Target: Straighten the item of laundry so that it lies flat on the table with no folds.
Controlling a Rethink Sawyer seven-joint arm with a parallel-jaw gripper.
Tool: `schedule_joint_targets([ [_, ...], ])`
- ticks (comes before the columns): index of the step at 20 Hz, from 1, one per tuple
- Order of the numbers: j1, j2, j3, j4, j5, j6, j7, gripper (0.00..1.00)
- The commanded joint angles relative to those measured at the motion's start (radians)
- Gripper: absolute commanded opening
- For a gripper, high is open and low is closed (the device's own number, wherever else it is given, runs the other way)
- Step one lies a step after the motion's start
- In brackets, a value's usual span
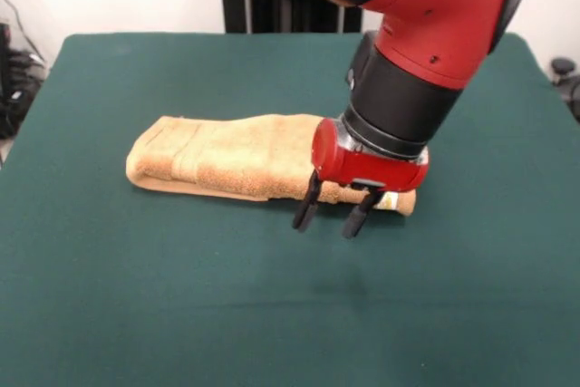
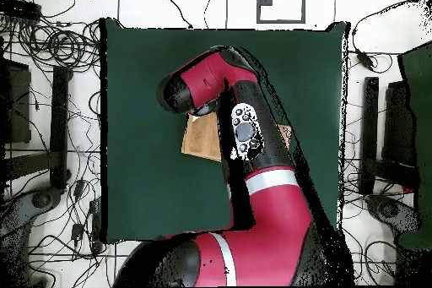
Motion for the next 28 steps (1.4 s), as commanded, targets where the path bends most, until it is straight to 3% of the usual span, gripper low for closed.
schedule_joint_targets([
  [1,0.046,-0.004,-0.053,-0.005,-0.032,0.049,-0.102,1.00],
  [8,0.048,-0.009,-0.059,0.007,-0.003,0.045,-0.126,1.00],
  [11,0.021,0.026,-0.002,-0.018,0.055,0.120,-0.276,1.00],
  [18,-0.042,0.134,0.083,-0.082,0.192,0.235,-0.394,1.00],
  [23,-0.053,0.209,0.104,-0.161,0.249,0.323,-0.426,1.00],
  [28,-0.051,0.251,0.086,-0.190,0.244,0.270,-0.394,1.00],
])
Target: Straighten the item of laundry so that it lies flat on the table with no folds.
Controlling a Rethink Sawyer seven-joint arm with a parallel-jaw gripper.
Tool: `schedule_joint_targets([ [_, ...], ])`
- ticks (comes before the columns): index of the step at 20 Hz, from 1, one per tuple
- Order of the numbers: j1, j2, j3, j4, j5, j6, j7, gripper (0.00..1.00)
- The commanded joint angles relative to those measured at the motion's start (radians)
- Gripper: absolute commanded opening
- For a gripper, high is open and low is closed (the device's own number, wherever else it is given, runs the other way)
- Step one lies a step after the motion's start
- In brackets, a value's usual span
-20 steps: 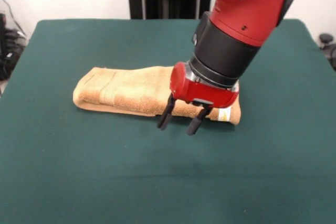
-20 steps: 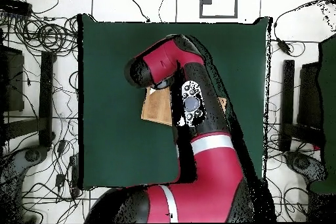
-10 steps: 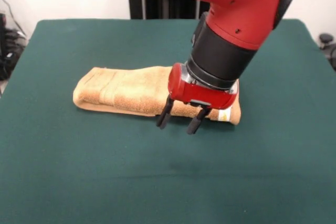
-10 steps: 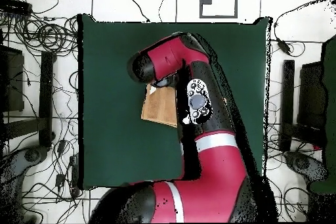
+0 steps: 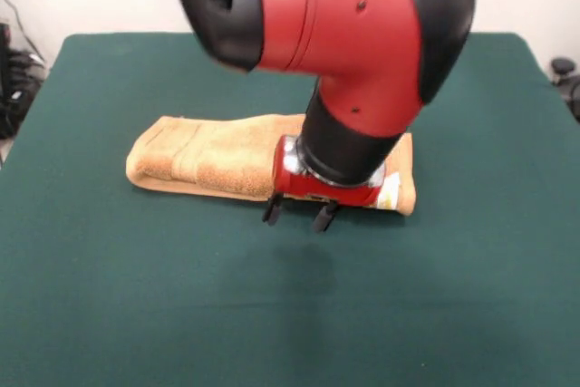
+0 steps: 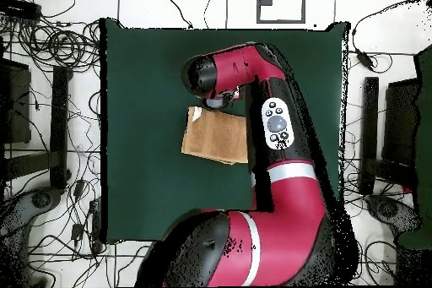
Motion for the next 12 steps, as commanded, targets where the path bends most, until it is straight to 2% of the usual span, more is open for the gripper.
schedule_joint_targets([
  [1,0.013,0.128,0.094,-0.032,0.038,0.042,-0.283,1.00],
  [6,0.023,0.157,0.072,-0.047,0.050,0.031,-0.206,1.00],
  [12,0.005,0.233,0.101,-0.124,0.113,0.113,-0.244,1.00],
])
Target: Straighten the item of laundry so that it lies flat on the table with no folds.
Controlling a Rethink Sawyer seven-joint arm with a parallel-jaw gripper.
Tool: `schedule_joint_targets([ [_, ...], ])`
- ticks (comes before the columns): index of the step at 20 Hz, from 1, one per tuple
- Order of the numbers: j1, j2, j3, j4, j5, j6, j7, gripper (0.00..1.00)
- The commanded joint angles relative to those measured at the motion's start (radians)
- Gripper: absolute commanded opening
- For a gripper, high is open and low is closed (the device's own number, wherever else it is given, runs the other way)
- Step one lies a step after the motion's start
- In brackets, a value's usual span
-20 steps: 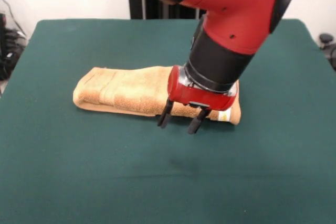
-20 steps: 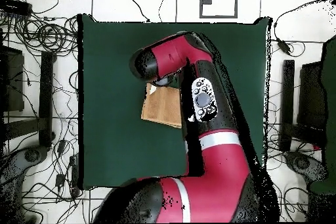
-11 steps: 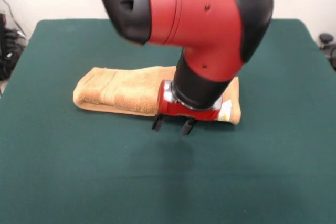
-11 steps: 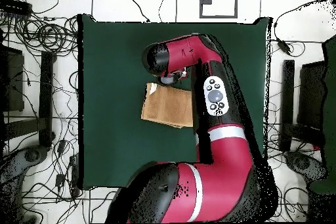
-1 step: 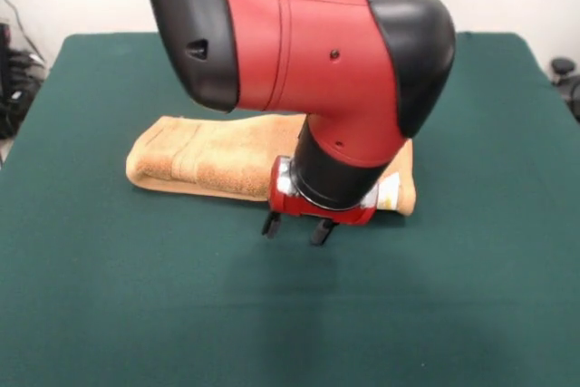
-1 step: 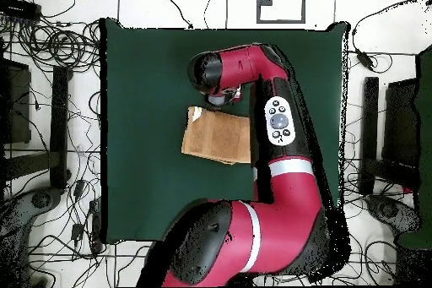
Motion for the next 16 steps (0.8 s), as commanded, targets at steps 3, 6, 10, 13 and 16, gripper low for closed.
schedule_joint_targets([
  [3,-0.002,0.221,0.121,-0.095,0.105,0.139,-0.262,1.00],
  [6,-0.009,0.263,0.129,-0.136,0.134,0.186,-0.286,1.00],
  [10,-0.014,0.298,0.128,-0.160,0.186,0.235,-0.270,1.00],
  [13,-0.021,0.318,0.133,-0.171,0.236,0.297,-0.264,1.00],
  [16,-0.021,0.336,0.131,-0.190,0.267,0.332,-0.276,1.00],
])
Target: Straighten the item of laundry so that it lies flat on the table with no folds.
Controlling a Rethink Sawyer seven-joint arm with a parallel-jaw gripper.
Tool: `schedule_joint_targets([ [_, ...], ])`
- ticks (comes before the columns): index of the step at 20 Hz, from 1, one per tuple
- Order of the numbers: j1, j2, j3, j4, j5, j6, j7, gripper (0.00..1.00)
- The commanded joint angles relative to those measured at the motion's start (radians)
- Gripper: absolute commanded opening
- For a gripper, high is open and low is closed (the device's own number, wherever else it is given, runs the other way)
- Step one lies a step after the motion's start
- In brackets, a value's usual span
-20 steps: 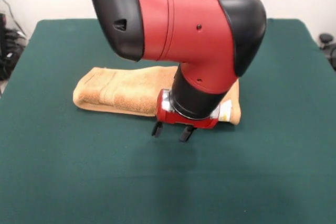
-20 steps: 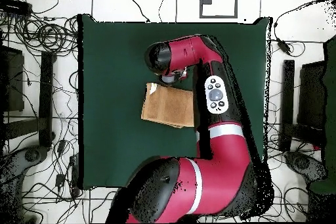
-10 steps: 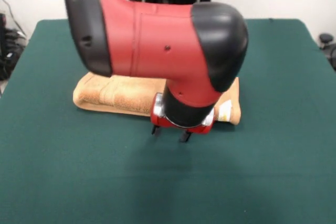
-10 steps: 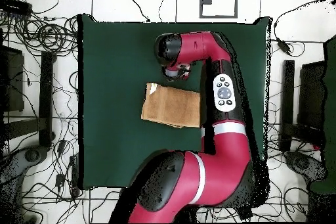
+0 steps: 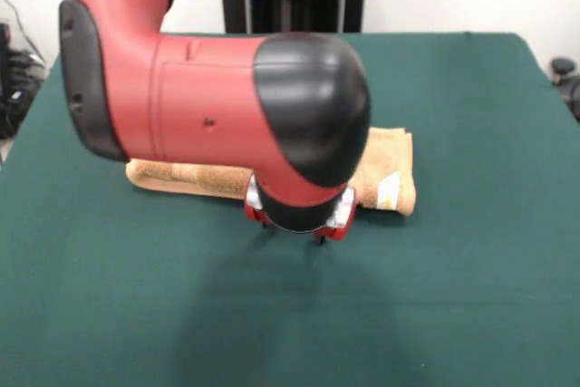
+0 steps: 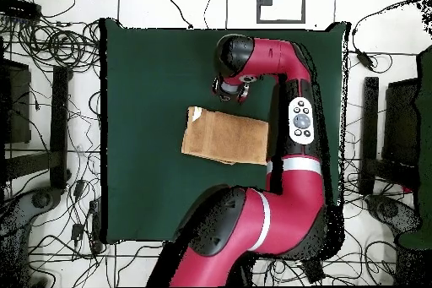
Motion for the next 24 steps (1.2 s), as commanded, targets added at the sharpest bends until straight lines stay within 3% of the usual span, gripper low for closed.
schedule_joint_targets([
  [1,0.024,0.196,0.122,0.040,0.071,0.106,-0.270,1.00],
  [14,0.020,0.237,0.107,0.036,0.220,0.209,-0.149,1.00],
  [24,0.014,0.179,0.063,0.184,0.301,0.144,-0.065,1.00],
])
